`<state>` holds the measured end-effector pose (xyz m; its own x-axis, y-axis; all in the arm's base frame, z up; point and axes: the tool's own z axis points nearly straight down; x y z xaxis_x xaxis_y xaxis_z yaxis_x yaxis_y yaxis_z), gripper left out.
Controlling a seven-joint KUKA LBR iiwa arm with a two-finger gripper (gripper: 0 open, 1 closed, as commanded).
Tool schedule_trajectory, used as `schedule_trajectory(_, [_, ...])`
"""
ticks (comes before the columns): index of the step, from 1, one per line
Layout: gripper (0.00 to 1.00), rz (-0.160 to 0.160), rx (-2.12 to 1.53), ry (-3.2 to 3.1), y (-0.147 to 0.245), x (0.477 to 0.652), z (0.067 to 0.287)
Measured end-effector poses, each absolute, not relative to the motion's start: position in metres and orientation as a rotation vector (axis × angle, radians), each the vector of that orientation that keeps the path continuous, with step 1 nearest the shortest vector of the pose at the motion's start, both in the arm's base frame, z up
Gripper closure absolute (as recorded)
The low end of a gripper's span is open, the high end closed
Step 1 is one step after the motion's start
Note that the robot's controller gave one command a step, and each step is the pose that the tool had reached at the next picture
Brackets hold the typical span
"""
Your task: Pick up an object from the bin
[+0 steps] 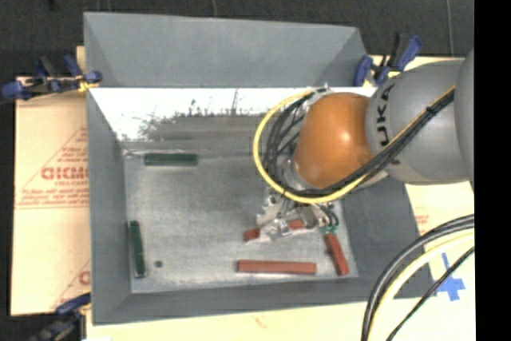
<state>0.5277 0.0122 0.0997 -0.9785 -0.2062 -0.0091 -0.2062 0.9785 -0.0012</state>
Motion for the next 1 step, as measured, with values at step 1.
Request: schedule_trajectory(1, [1.00,0.000,-0.324,3.116,0.0123,0.5277,0.0997])
